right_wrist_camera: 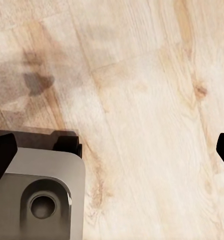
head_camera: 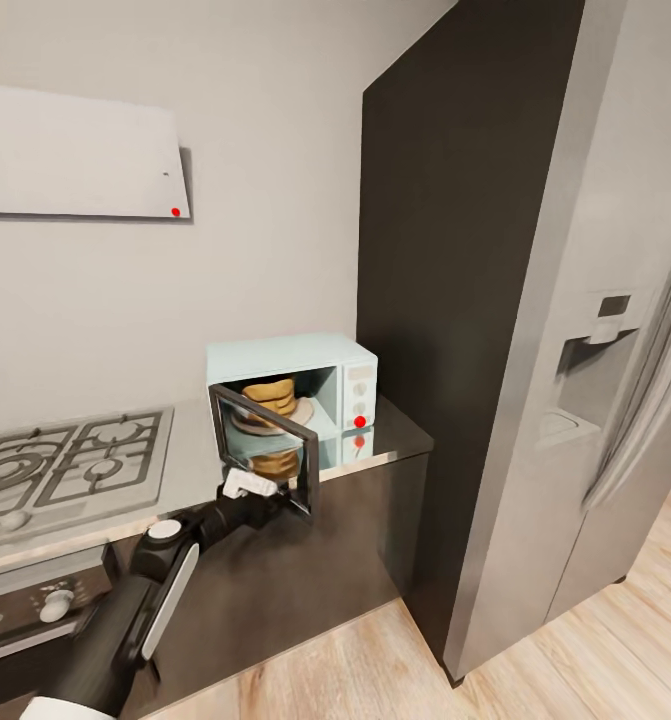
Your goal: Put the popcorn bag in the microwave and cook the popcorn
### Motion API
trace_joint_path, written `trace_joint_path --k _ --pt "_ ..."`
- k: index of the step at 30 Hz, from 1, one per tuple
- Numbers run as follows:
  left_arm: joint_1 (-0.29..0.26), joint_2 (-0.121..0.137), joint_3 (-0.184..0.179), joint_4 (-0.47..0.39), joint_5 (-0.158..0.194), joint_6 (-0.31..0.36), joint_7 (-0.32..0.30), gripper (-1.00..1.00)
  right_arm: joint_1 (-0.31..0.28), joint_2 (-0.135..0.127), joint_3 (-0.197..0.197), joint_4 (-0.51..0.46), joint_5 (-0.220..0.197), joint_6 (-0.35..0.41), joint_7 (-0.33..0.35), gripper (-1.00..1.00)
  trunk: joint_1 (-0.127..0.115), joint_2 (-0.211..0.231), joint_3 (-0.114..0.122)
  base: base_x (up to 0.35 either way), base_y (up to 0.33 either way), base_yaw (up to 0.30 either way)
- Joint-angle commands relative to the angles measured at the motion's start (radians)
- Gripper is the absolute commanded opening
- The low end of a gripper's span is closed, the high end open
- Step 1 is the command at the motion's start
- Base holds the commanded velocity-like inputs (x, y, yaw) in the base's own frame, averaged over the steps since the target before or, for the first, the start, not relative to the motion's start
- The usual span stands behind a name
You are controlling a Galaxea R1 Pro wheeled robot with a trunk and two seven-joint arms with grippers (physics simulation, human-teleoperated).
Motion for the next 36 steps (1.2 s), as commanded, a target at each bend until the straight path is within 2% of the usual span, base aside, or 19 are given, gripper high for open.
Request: trace_joint_path --k 1,3,4,6,7,11,20,22,24,27,31,32,36 --pt "-0.001 0.000 0.000 0.009 0.006 -0.025 -0.001 1.00 -0.001 0.000 -0.009 0.001 0.009 0.001 0.002 1.00 0.000 -0.001 -0.001 0.000 0.000 0.000" --pt "-0.001 0.000 0.001 0.020 0.011 -0.106 -0.004 1.00 -0.001 -0.001 -0.009 0.001 0.009 0.001 0.002 1.00 0.000 -0.001 -0.001 0.000 0.000 0.000" --pt "-0.001 -0.001 0.000 0.024 0.013 -0.124 -0.004 1.00 -0.001 -0.001 -0.009 0.001 0.009 0.001 0.002 1.00 0.000 -0.001 -0.001 0.010 0.000 0.000" --pt "-0.001 -0.020 0.000 0.035 0.013 -0.146 -0.004 1.00 -0.001 -0.001 -0.008 0.001 0.009 0.001 0.003 1.00 0.000 -0.001 -0.001 0.134 0.000 0.000" --pt "-0.001 -0.042 0.000 0.050 0.008 -0.153 -0.001 1.00 -0.001 -0.001 -0.008 0.001 0.009 0.001 0.004 1.00 0.000 -0.001 -0.001 0.244 0.000 0.000" --pt "-0.001 -0.061 0.000 0.075 0.005 -0.161 0.000 1.00 -0.001 0.000 -0.008 0.001 0.009 0.001 0.004 1.00 0.000 -0.001 -0.001 0.283 0.000 0.000" --pt "-0.001 -0.068 0.000 0.090 0.003 -0.166 -0.001 1.00 -0.001 0.000 -0.008 0.001 0.009 0.002 0.002 1.00 0.000 -0.001 -0.001 0.236 0.000 0.000" --pt "-0.001 -0.080 -0.001 0.089 0.003 -0.166 -0.003 1.00 -0.001 0.000 -0.008 0.001 0.009 0.003 0.002 1.00 0.000 -0.001 -0.001 0.033 0.000 0.000" --pt "-0.001 -0.106 -0.001 0.088 0.002 -0.165 -0.002 1.00 -0.001 0.000 -0.009 0.001 0.009 0.005 0.002 1.00 0.000 -0.001 -0.001 0.008 0.000 0.000" --pt "-0.001 -0.118 -0.001 0.088 0.002 -0.161 -0.004 1.00 -0.001 -0.001 -0.009 0.001 0.009 0.006 0.002 1.00 0.000 -0.001 -0.001 0.002 0.000 0.000" --pt "-0.001 -0.120 -0.002 0.088 0.002 -0.157 -0.005 1.00 -0.001 -0.001 -0.009 0.001 0.008 0.006 0.002 1.00 0.000 -0.001 -0.001 0.000 0.000 0.000" --pt "-0.001 -0.122 -0.006 0.087 0.003 -0.157 -0.006 1.00 -0.001 -0.001 -0.009 0.001 0.008 0.006 0.002 1.00 0.000 -0.001 -0.001 0.000 0.000 0.000" --pt "-0.001 -0.126 -0.082 0.086 0.007 -0.157 -0.004 1.00 -0.001 -0.001 -0.009 0.001 0.009 0.007 0.002 1.00 0.000 -0.001 -0.001 0.000 0.000 0.000"
